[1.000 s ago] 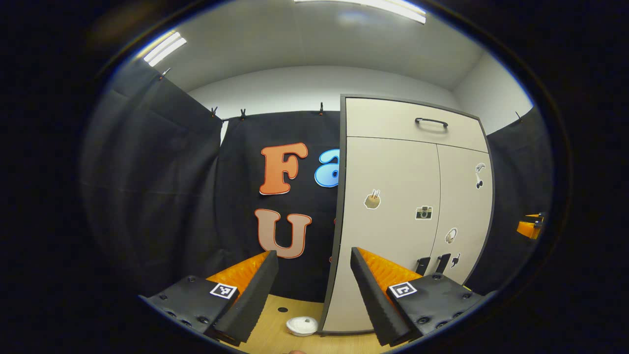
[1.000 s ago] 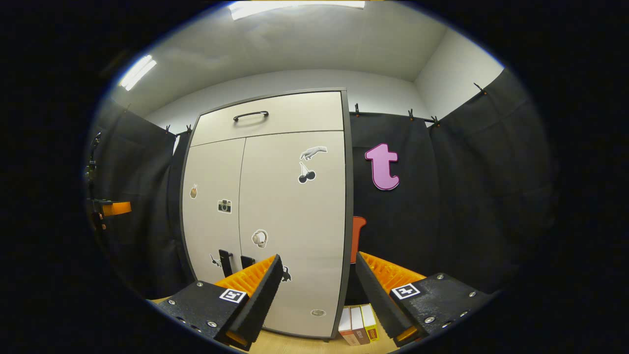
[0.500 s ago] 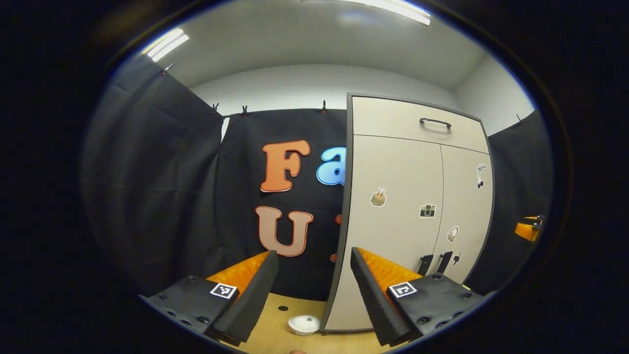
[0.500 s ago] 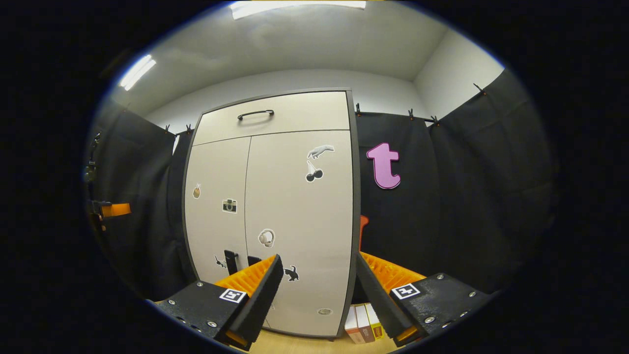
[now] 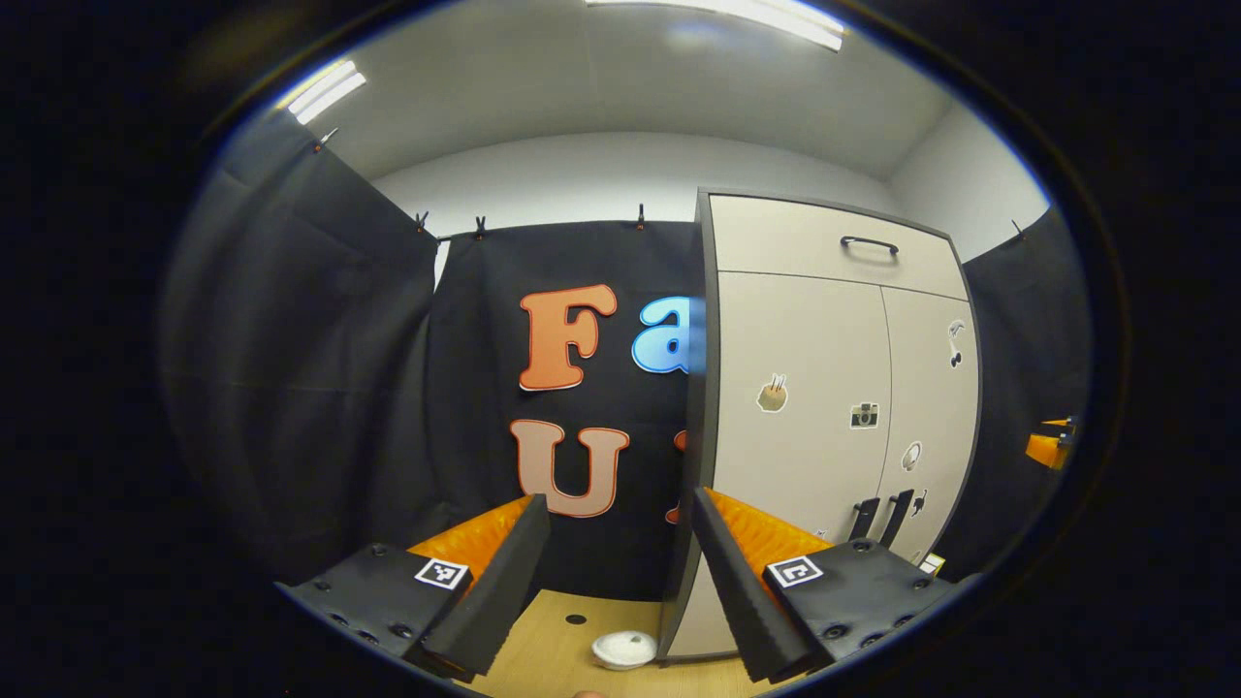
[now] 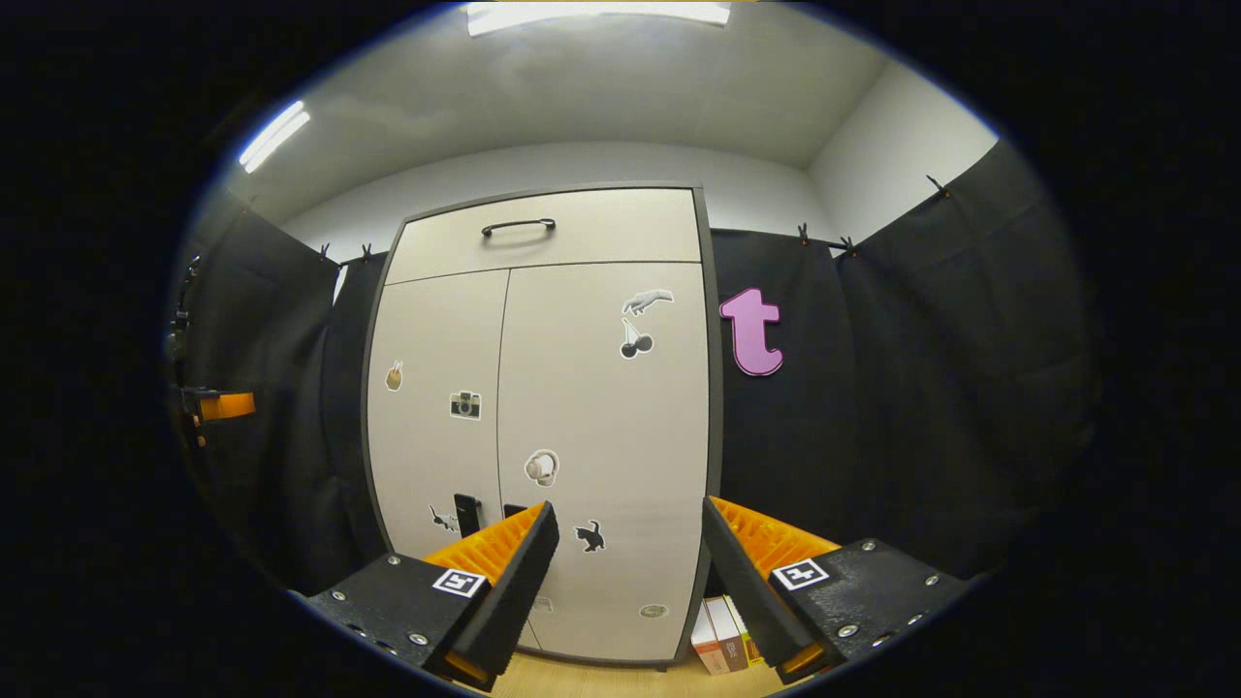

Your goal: Grab one shoe with the right hand and put it into the shoe cabinet, grab the other shoe with the left hand and put it into the shoe cabinet; then close the right door with the right hand and the left door with the left hand.

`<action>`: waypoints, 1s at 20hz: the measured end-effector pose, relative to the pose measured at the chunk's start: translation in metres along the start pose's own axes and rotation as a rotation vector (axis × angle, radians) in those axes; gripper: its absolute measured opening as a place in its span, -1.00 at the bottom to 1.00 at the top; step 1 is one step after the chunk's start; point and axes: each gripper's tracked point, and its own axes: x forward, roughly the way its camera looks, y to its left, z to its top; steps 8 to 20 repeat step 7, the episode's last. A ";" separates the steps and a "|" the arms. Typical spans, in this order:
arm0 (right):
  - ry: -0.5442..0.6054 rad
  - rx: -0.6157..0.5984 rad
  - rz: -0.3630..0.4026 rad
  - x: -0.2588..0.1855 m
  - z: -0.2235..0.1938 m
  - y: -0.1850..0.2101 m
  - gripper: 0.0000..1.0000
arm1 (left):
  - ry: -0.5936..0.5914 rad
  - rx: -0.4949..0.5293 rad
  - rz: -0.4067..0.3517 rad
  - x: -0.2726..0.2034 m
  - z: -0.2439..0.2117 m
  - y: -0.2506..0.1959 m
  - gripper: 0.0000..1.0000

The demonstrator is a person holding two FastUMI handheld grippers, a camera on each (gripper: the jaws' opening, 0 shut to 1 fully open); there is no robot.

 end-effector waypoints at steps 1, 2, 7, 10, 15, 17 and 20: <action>0.004 -0.002 -0.005 -0.003 -0.001 -0.001 0.83 | 0.002 -0.018 -0.023 0.002 0.000 -0.005 0.92; 0.006 -0.004 -0.013 -0.007 -0.002 -0.005 0.83 | 0.001 -0.026 -0.041 0.005 0.001 -0.011 0.92; -0.001 -0.002 -0.060 -0.028 0.005 -0.038 0.83 | -0.043 -0.031 -0.073 0.009 0.016 -0.041 0.97; -0.001 -0.002 -0.060 -0.028 0.005 -0.038 0.83 | -0.043 -0.031 -0.073 0.009 0.016 -0.041 0.97; -0.001 -0.002 -0.060 -0.028 0.005 -0.038 0.83 | -0.043 -0.031 -0.073 0.009 0.016 -0.041 0.97; -0.001 -0.002 -0.060 -0.028 0.005 -0.038 0.83 | -0.043 -0.031 -0.073 0.009 0.016 -0.041 0.97; -0.001 -0.002 -0.060 -0.028 0.005 -0.038 0.83 | -0.043 -0.031 -0.073 0.009 0.016 -0.041 0.97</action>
